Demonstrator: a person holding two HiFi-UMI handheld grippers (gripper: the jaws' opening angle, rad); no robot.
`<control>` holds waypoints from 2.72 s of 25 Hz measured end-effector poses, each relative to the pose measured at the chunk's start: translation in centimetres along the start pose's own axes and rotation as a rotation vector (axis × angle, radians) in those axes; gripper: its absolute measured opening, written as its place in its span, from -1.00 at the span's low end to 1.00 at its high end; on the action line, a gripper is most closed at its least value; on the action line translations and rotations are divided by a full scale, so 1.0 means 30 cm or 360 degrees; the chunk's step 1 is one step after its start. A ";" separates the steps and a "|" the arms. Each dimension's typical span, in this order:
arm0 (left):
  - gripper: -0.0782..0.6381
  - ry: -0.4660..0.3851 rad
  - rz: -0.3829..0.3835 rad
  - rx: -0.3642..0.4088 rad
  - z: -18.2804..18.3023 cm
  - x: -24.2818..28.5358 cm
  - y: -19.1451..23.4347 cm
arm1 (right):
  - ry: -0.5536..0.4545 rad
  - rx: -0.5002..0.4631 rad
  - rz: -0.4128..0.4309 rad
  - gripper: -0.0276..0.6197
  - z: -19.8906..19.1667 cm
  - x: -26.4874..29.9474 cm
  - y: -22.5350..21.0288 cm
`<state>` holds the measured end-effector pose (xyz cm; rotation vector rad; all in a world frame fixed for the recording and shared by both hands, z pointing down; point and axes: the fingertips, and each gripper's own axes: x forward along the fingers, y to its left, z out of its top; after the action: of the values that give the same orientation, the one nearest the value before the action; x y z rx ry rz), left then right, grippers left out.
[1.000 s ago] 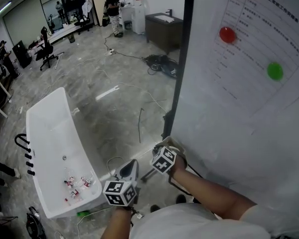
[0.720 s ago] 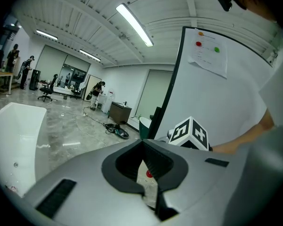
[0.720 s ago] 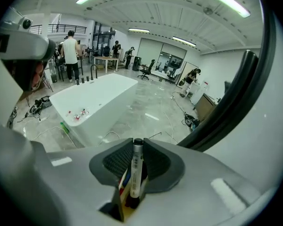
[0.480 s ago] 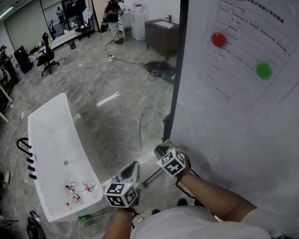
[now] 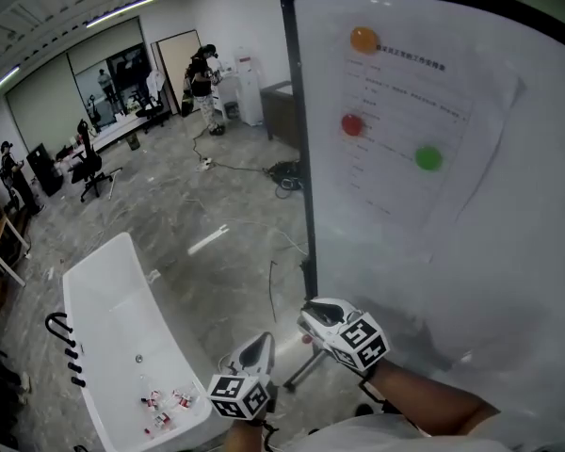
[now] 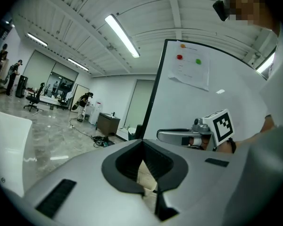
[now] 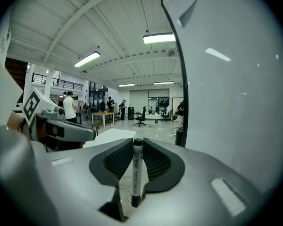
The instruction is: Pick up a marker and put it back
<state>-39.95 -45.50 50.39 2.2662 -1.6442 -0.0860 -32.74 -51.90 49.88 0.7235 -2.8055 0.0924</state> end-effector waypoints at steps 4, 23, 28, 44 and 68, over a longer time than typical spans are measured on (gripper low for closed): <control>-0.78 -0.0044 -0.0030 0.0047 0.050 -0.008 -0.029 | -0.0120 0.0053 -0.0029 -0.71 0.088 -0.084 0.004; -0.78 -0.0044 -0.0196 0.0136 0.077 -0.044 -0.138 | -0.0199 0.0093 -0.0095 -0.71 0.145 -0.160 0.035; -0.78 -0.0048 -0.0208 0.0115 0.072 -0.056 -0.138 | -0.0151 0.0065 -0.0098 -0.71 0.107 -0.134 0.029; -0.78 -0.0056 -0.0072 0.0052 0.027 -0.087 -0.053 | 0.0147 -0.0108 -0.0072 -0.71 -0.121 0.059 -0.023; -0.78 -0.0040 0.0042 0.0008 -0.004 -0.067 -0.023 | 0.0683 -0.0116 0.0071 -0.64 -0.448 0.202 -0.058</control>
<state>-39.94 -43.40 49.99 2.2551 -1.6885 -0.1047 -34.12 -54.64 64.41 0.5476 -2.4013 0.1347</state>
